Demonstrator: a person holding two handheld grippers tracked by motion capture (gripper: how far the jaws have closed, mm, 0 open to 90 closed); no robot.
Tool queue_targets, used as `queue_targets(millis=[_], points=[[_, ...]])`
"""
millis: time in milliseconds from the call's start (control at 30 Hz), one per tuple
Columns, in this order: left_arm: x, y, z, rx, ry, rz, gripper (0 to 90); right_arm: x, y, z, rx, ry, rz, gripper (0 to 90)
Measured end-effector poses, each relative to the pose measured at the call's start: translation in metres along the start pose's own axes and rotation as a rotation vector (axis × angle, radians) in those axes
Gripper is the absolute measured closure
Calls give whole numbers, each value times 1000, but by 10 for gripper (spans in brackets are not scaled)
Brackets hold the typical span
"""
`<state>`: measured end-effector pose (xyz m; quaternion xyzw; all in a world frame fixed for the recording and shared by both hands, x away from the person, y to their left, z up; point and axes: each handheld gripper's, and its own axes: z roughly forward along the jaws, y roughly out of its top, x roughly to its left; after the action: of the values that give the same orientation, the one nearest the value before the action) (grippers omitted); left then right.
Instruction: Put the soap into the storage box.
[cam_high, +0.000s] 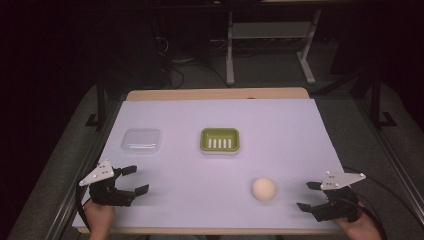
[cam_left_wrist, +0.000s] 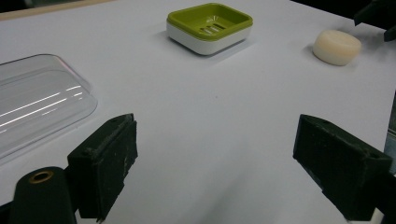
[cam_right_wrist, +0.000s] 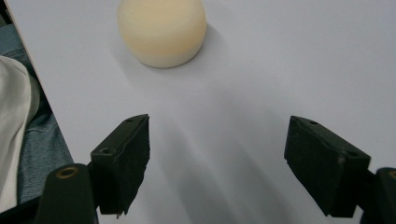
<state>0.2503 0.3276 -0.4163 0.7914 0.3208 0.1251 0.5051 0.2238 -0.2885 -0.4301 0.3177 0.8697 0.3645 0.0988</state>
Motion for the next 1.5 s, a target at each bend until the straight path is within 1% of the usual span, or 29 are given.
queue_targets(millis=[100, 133, 300, 400, 533, 700, 767, 833, 933, 967, 1200, 1333, 1433, 1467, 1500], points=[[0, 0, -1, -2, 0, -4, 131, 1, 2, 1, 3, 3, -9, 216], [0, 0, -1, -3, 1, -5, 131, 3, 4, 3, 8, 14, -9, 216], [-1, 1, -1, -6, -2, -2, 131, 7, 8, 5, 25, 21, -26, 215], [-1, 0, 0, -5, -5, -2, 131, 8, 10, 6, 19, 23, -32, 209], [-1, 0, -1, -7, -4, -3, 131, 9, 12, 7, 21, 39, -26, 197], [-1, 0, -1, -6, -4, -4, 131, 12, 18, 13, 55, 37, -36, 169], [-1, 0, -1, -8, -6, -5, 131, 13, 19, 14, 53, 33, -34, 168], [0, 0, -1, -6, -5, -1, 131, 13, 21, 16, 60, 47, -25, 163], [-1, 0, -1, -8, -5, -4, 131, 14, 24, 17, 66, 45, -26, 164], [-1, 0, -1, -8, -5, -4, 131, 14, 25, 18, 69, 44, -34, 164], [-1, 0, -1, -8, -1, -5, 131, 17, 30, 22, 86, 37, -51, 164], [-1, 0, -1, -9, -2, -5, 131, 16, 34, 23, 86, 54, -58, 163], [-1, 0, -1, -3, -5, 1, 131, 17, 38, 28, 101, 68, -67, 163], [-2, 0, -1, -4, -4, 1, 131, 17, 39, 29, 108, 68, -80, 163], [-2, 0, -1, -5, -4, 1, 131, 17, 41, 31, 115, 71, -78, 163]])
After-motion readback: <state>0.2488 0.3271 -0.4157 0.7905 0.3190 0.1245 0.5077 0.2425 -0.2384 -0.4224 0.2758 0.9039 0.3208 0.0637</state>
